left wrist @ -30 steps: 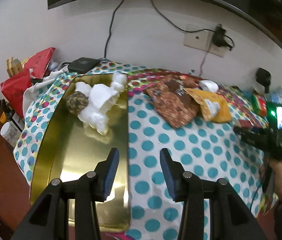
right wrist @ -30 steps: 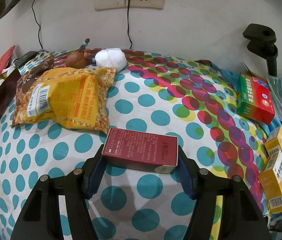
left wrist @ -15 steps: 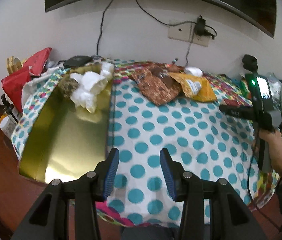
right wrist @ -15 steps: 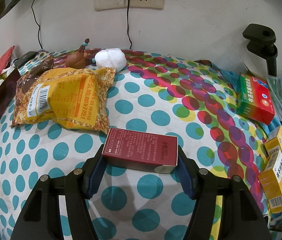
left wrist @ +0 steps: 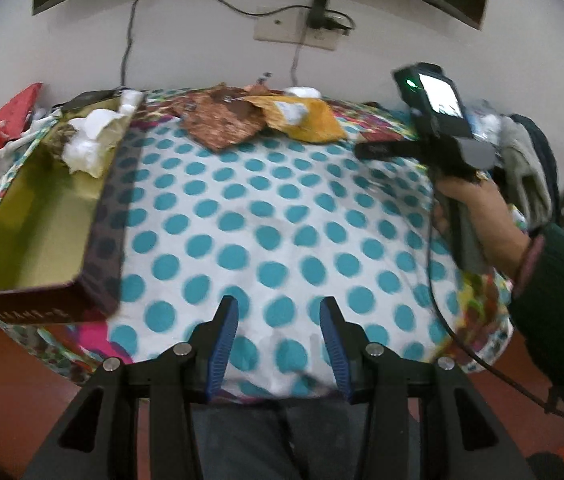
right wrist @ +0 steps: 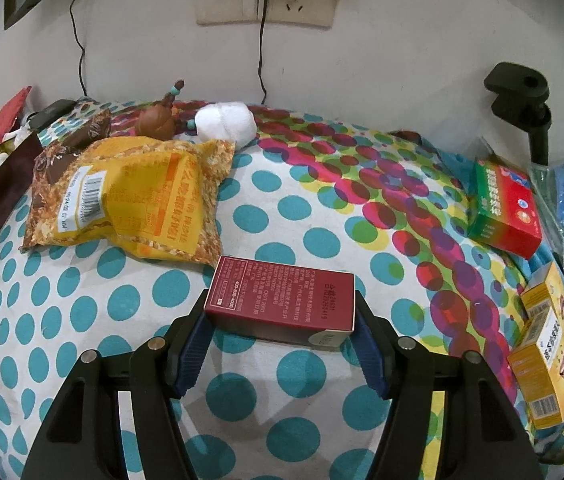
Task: Organize objects
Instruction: 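Carry the red box over the gold tray with the right tool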
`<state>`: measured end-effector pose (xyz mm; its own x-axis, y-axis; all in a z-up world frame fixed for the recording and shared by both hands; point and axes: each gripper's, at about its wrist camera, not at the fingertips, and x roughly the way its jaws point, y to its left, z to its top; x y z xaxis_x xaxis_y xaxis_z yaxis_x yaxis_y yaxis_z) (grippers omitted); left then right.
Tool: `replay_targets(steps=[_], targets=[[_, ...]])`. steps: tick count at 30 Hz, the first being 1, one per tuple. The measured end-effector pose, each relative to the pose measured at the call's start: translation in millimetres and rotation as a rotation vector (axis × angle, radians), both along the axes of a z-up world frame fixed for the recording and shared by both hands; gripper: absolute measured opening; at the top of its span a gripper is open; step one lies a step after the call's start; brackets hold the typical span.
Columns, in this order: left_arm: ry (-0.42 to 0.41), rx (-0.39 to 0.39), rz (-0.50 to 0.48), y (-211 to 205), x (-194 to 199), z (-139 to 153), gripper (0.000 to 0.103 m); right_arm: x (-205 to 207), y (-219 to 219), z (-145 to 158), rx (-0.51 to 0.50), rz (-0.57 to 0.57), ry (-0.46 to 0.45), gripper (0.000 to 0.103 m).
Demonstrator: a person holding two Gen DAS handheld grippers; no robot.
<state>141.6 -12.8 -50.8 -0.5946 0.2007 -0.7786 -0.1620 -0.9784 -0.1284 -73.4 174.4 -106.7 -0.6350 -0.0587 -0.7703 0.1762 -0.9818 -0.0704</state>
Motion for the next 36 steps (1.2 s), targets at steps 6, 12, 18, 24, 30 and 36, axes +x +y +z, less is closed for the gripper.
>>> replay_targets(steps=[6, 12, 18, 24, 30, 36], targets=[[0.068, -0.035, -0.047, 4, 17, 9, 0.043, 5, 5, 8, -0.005, -0.036, 0.046, 0.061], [0.088, 0.024, 0.006, -24, 21, 15, 0.043, 6, 4, 6, 0.019, -0.064, 0.027, 0.061], [0.103, 0.034, 0.038, -43, 21, 15, 0.043, 19, -14, 13, 0.051, -0.045, 0.035, 0.061], [0.109, 0.053, 0.048, -56, 25, 13, 0.043, 36, -50, 44, 0.032, 0.031, 0.09, 0.061], [0.126, 0.071, 0.069, -69, 30, 18, 0.043, 46, -111, 74, -0.009, 0.165, 0.116, 0.061], [0.167, 0.068, 0.123, -89, 38, 29, 0.043, 60, -194, 92, -0.056, 0.337, 0.121, 0.061]])
